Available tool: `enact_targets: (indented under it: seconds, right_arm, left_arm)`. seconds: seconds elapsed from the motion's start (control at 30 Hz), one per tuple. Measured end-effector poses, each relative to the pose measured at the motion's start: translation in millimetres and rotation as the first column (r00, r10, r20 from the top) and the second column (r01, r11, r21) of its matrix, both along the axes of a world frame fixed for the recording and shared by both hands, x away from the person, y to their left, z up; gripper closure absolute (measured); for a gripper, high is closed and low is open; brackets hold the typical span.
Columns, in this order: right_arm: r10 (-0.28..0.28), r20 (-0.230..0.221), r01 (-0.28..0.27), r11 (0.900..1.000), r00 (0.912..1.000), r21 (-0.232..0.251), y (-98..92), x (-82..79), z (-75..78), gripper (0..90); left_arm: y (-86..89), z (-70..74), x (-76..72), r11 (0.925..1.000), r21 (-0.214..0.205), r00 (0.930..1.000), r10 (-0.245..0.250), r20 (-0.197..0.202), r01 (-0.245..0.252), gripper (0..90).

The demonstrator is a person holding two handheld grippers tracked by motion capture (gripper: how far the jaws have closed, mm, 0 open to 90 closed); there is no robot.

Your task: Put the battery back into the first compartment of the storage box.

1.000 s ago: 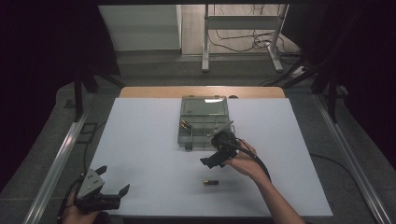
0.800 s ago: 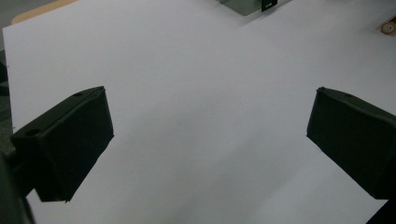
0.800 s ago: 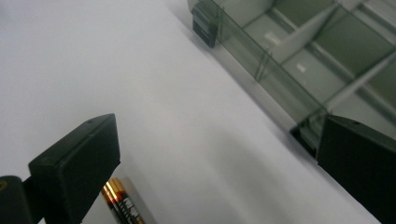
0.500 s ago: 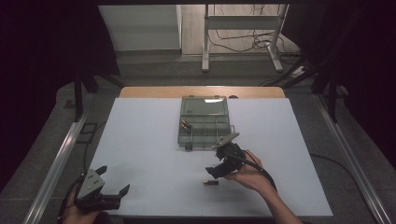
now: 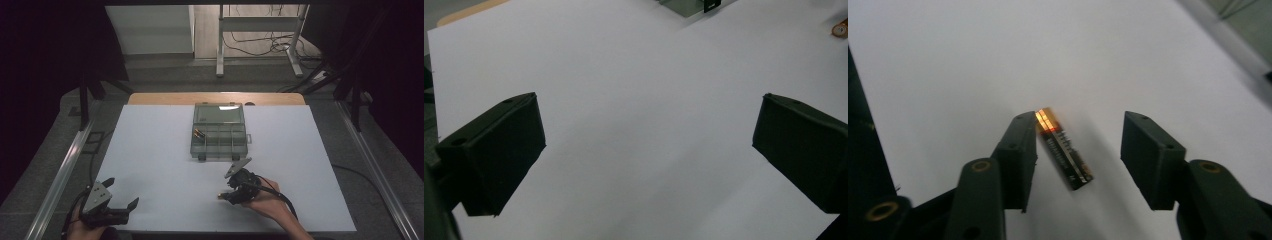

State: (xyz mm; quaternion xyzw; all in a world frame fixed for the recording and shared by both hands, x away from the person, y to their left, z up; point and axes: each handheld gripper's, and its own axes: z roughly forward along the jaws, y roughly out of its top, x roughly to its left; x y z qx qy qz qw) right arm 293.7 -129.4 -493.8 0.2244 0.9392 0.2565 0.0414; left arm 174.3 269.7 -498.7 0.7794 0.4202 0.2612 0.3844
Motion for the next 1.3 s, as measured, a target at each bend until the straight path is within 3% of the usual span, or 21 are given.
enact_targets:
  seconds: [0.23,0.33,0.57,0.77,1.3]
  right_arm:
    - [0.026,-0.027,-0.028,0.9985,0.9993,-0.047,5.2,-1.1,-12.9,64.3]
    - [0.036,0.001,-0.036,0.9971,0.9994,-0.067,5.1,-1.8,-14.0,75.3]
    - [0.012,-0.009,-0.012,0.9973,0.9999,-0.073,6.3,-1.8,-13.3,76.2]
    - [-0.009,-0.005,0.008,0.9984,0.9999,-0.056,5.6,0.0,-10.5,76.3]
    - [-0.066,0.005,0.065,0.9969,0.9978,0.044,-2.0,10.5,7.8,76.3]
  left_arm:
    - [-0.2,0.0,-0.2,1.0,0.001,1.0,-0.002,0.001,0.002,1.1]
    - [-0.3,0.0,-0.2,1.0,0.003,1.0,-0.002,0.001,0.002,1.1]
    - [-0.6,0.0,-0.3,1.0,0.004,1.0,-0.002,0.002,0.002,1.1]
    - [0.3,0.0,-0.3,1.0,0.001,1.0,-0.003,0.002,0.003,1.1]
    - [1.2,-0.1,0.4,0.9999,-0.011,1.0,-0.001,-0.004,0.001,1.1]
